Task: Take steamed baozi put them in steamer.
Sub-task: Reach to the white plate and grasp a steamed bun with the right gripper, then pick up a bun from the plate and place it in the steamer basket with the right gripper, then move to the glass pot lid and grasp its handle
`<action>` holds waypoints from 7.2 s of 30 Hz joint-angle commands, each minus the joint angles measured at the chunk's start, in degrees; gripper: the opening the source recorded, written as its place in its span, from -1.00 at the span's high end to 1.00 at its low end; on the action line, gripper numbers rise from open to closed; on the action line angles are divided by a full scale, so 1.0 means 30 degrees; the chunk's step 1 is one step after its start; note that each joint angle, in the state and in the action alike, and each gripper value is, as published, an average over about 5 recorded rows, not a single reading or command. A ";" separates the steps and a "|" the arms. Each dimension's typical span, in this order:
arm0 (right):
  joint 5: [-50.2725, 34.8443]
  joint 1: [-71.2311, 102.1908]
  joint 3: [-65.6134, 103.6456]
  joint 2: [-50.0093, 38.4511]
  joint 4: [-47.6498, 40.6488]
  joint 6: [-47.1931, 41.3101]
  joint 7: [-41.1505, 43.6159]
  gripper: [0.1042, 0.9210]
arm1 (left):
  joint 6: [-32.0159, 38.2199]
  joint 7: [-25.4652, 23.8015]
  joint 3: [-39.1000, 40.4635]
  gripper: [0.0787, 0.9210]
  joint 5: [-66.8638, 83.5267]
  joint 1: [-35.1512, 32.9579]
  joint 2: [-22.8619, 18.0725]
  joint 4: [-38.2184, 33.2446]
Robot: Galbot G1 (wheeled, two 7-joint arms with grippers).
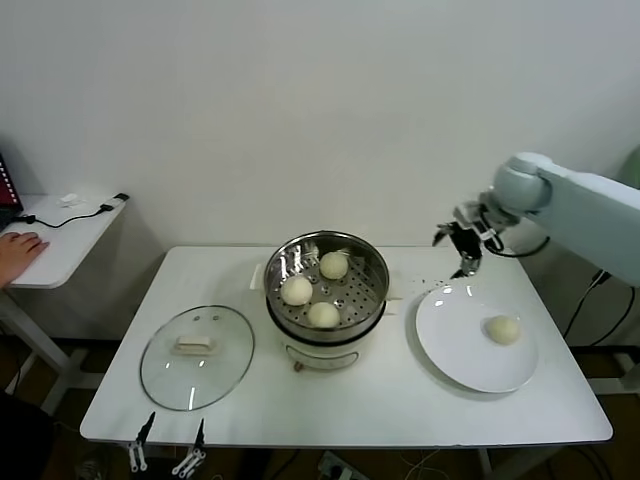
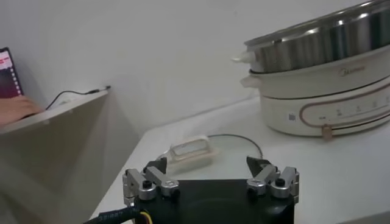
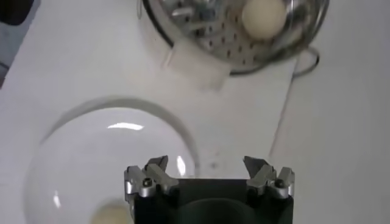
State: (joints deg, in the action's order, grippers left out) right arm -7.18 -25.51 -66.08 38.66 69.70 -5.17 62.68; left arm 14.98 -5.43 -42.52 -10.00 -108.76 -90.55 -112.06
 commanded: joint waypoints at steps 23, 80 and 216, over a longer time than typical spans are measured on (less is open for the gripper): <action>0.8799 1.0295 1.1769 0.2981 -1.0455 0.2854 0.2561 -0.76 | -0.0409 0.0138 -0.0117 -0.77 -0.0856 0.0164 -0.0266 0.0182; -1.3193 -0.7193 -0.7291 0.6516 -0.4267 -0.3514 0.0406 -0.12 | -0.0238 -0.0163 0.1038 -0.77 -0.0871 0.0009 0.0038 -0.0460; -0.8642 3.4948 3.5176 0.6474 0.7173 0.5709 -1.4100 -0.76 | -0.1953 0.5581 0.0202 -0.77 -2.6834 1.0874 0.2466 0.8136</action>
State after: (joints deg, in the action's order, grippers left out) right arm -34.87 77.40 37.50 56.93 91.73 11.68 20.27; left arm 7.58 8.68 -42.76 -87.61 -84.96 -84.48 -98.37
